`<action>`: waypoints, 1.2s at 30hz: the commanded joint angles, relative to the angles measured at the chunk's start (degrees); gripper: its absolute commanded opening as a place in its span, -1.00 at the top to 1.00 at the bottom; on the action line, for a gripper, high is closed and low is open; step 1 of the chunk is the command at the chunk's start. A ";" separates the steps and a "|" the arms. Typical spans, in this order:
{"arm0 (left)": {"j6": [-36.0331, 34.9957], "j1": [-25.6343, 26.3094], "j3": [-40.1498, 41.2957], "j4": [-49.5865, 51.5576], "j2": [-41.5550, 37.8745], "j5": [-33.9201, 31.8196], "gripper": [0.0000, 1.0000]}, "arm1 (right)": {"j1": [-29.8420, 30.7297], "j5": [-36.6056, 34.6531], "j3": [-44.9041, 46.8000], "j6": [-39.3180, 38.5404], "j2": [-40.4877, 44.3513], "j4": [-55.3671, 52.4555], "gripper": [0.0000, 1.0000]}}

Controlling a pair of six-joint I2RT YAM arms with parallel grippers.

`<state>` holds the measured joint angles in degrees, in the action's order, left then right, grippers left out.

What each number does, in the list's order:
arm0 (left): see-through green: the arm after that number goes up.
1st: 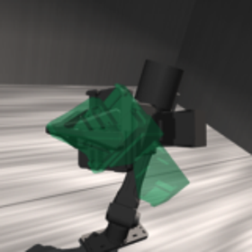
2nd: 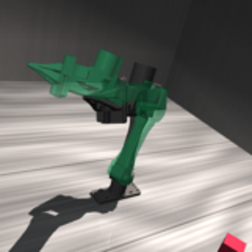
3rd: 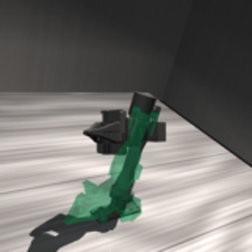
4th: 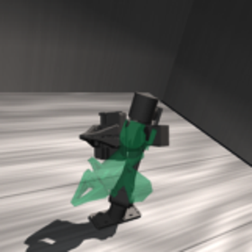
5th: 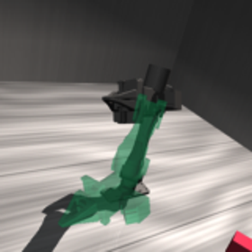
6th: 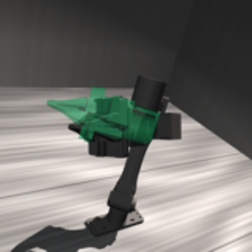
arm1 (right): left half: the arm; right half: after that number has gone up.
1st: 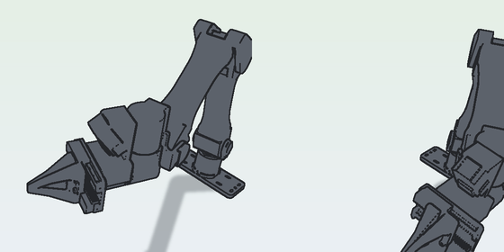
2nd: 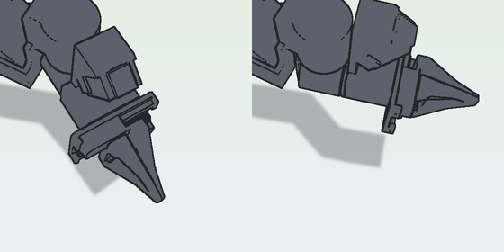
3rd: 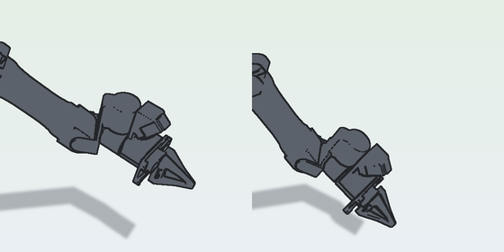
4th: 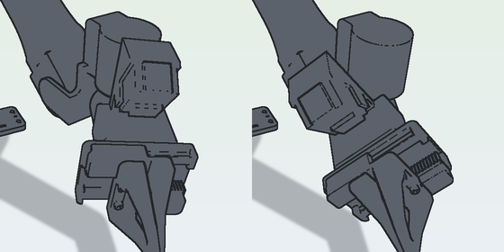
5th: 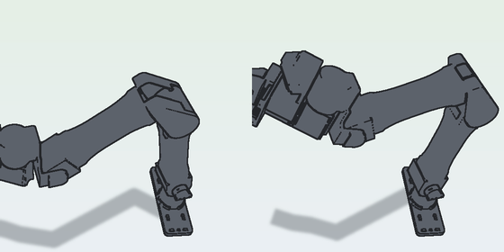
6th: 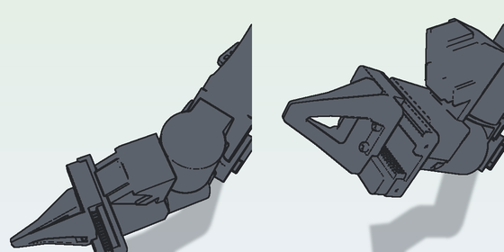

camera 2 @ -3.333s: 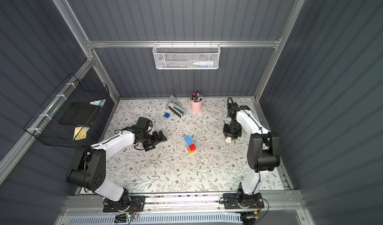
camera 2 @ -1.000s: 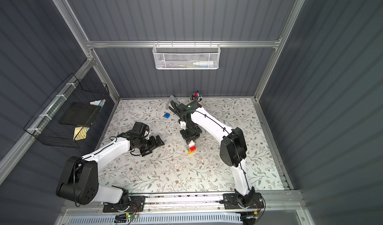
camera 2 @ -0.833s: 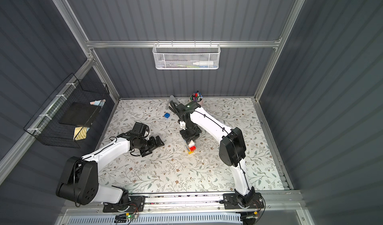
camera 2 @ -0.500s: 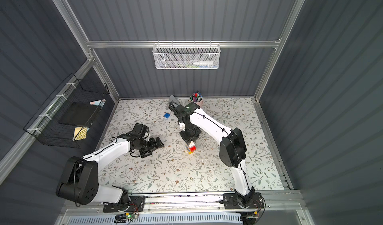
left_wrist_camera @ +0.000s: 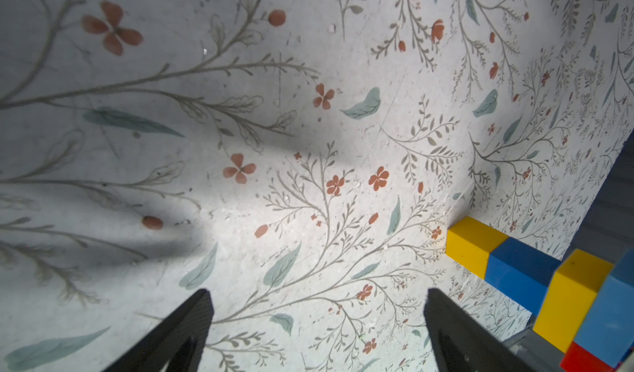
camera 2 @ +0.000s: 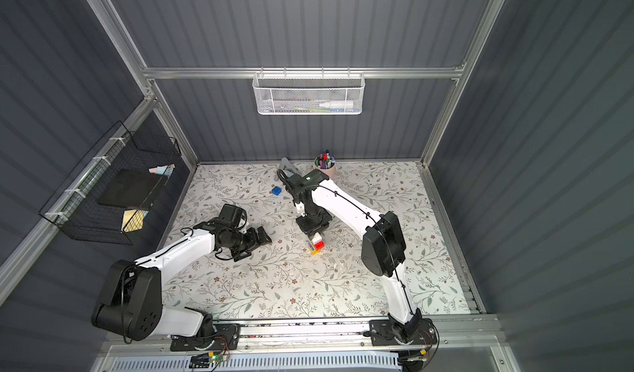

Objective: Assemble a spoon with lego
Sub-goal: Assemble the lego brick with the lego brick.

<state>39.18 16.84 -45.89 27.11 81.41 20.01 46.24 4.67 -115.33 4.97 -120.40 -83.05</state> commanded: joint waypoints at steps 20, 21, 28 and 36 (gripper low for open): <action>-0.23 -0.05 -2.12 0.46 0.95 0.28 -0.99 | 0.18 0.07 -6.54 1.02 -5.39 -0.53 0.12; -0.24 -0.05 -2.05 0.48 1.06 0.29 -0.99 | 0.17 0.19 -6.57 1.02 -5.50 -0.58 0.10; 0.09 -0.14 -2.27 0.40 1.39 0.38 -0.98 | 0.06 0.55 -9.47 1.28 -6.36 -1.73 -0.13; 2.46 -2.67 -8.85 1.42 4.18 1.48 -0.98 | -1.72 1.58 -16.96 2.77 -3.20 -2.23 -0.76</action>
<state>40.36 15.55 -50.87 27.44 84.31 20.97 45.67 5.28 -130.10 7.46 -125.91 -83.81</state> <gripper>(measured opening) 0.992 0.868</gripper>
